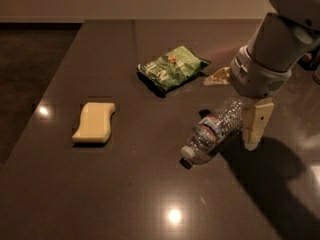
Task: Move water bottle near sponge
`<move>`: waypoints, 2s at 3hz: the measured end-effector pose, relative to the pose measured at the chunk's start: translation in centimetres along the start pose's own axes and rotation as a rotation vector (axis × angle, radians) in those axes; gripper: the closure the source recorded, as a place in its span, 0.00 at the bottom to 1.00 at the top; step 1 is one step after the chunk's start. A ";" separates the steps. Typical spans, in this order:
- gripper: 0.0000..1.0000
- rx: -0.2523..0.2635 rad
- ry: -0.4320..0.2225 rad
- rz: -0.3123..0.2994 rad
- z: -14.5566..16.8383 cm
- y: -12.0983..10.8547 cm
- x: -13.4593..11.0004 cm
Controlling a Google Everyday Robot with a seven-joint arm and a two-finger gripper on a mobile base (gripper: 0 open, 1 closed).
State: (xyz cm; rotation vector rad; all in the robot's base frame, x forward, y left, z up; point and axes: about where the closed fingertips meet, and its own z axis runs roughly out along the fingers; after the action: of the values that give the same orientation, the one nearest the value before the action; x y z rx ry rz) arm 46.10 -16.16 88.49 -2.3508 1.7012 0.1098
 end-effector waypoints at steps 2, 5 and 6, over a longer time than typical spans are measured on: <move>0.19 -0.058 -0.047 -0.040 1.8 0.5 0.1; 0.89 -0.076 -0.041 0.076 1.8 -1.6 -1.8; 1.00 -0.058 -0.023 0.162 1.6 -3.9 -4.2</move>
Offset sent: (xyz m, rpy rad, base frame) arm -0.0090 0.0033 -0.0306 0.0205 0.1145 0.0676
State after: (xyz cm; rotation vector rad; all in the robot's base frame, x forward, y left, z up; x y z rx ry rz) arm 48.57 -10.70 88.36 -2.2382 1.8998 0.2164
